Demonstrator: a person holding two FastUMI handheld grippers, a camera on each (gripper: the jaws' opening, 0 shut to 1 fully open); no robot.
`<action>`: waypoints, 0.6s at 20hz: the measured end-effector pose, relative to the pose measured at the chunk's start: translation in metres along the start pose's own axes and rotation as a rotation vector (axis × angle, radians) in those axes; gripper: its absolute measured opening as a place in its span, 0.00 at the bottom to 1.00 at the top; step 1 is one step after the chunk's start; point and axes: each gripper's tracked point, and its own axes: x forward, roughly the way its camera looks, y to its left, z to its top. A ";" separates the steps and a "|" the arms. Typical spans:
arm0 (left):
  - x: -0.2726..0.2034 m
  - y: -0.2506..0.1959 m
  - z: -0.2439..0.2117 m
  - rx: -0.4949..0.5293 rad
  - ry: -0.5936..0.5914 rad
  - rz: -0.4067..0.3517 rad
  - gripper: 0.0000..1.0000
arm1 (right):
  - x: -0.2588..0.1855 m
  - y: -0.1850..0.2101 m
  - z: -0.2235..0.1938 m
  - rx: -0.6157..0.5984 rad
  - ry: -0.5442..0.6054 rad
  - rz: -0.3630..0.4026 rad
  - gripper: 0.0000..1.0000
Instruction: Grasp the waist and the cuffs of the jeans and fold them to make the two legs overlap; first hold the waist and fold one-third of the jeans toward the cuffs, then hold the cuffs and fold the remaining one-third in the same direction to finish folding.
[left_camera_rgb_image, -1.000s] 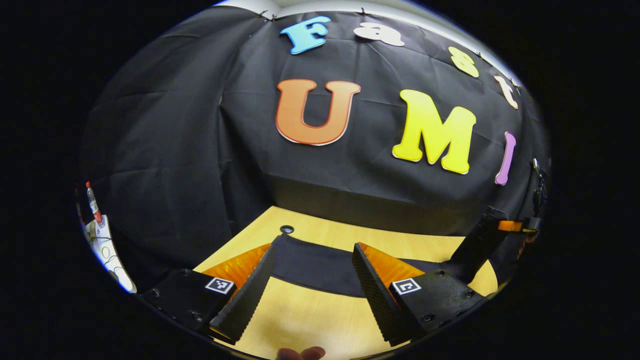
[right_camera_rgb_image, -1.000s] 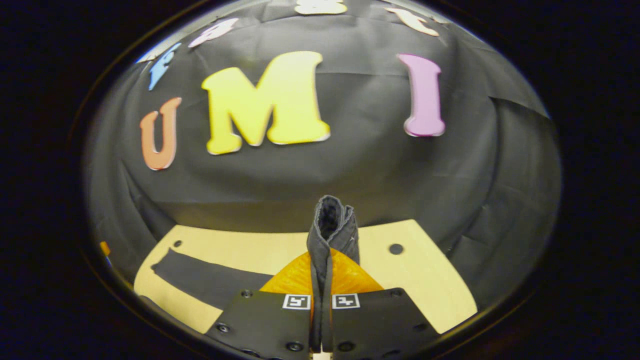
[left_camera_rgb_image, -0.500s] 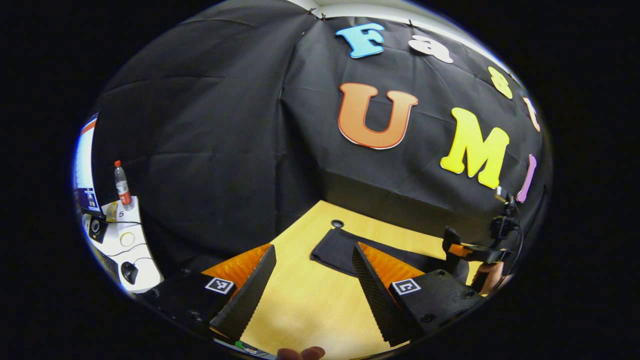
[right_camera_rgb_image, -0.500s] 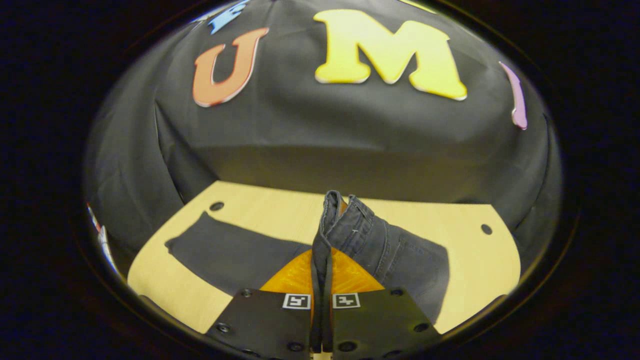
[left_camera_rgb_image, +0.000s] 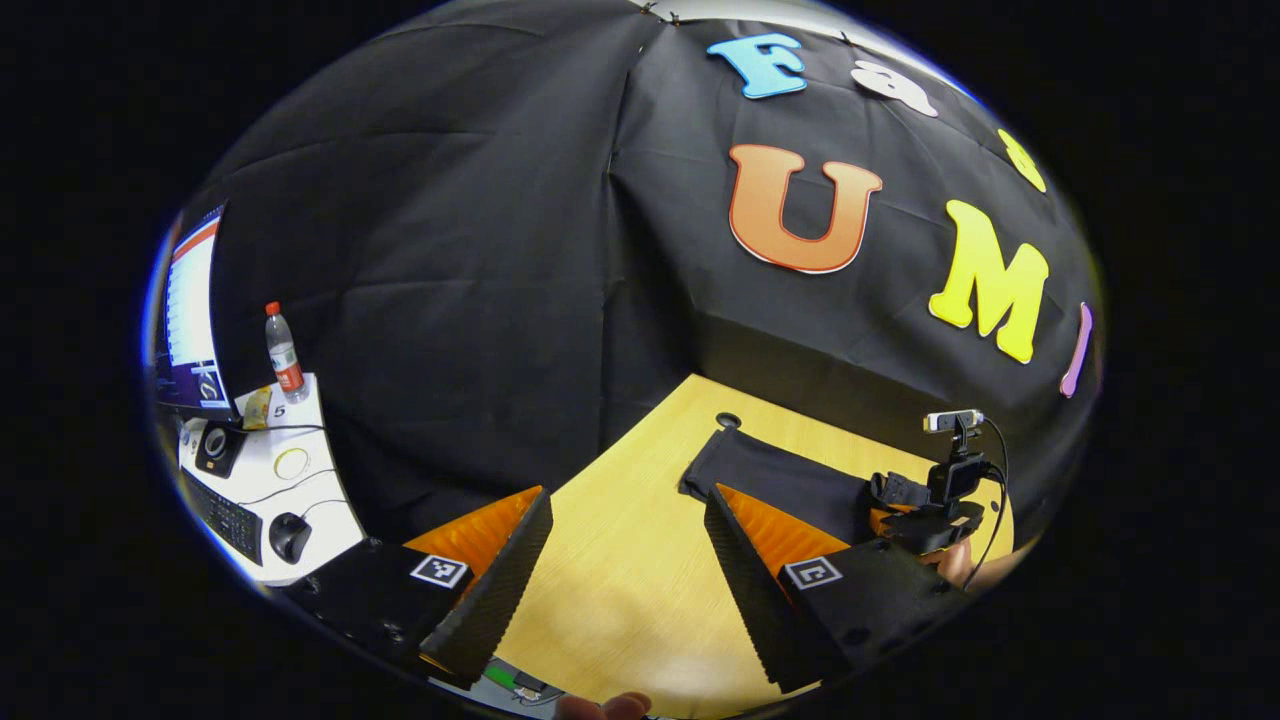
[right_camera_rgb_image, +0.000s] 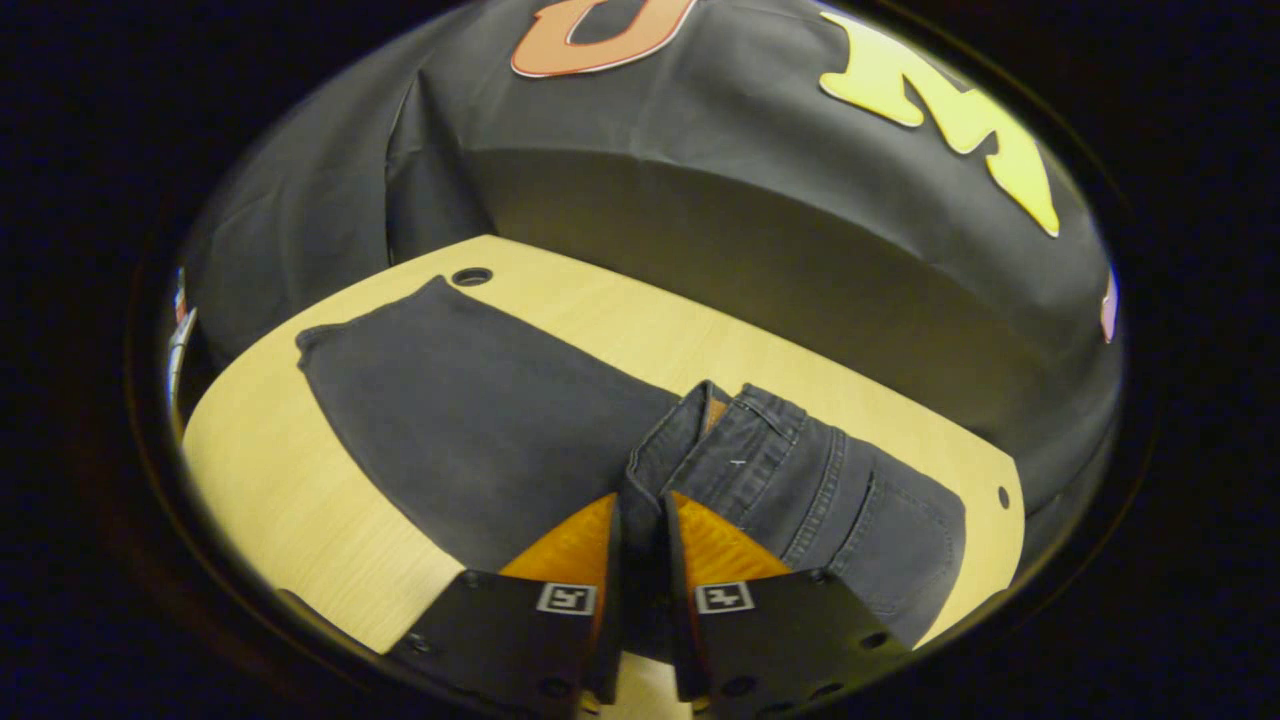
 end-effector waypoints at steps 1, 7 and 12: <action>0.004 -0.002 -0.002 -0.009 0.008 -0.005 0.99 | -0.001 -0.003 0.003 0.003 -0.018 0.018 0.31; 0.022 -0.018 -0.001 -0.008 0.018 -0.028 0.99 | -0.050 -0.018 0.022 0.068 -0.078 0.074 0.87; 0.056 -0.051 -0.023 -0.138 0.093 -0.124 0.99 | -0.136 -0.039 0.054 0.099 -0.151 0.106 0.89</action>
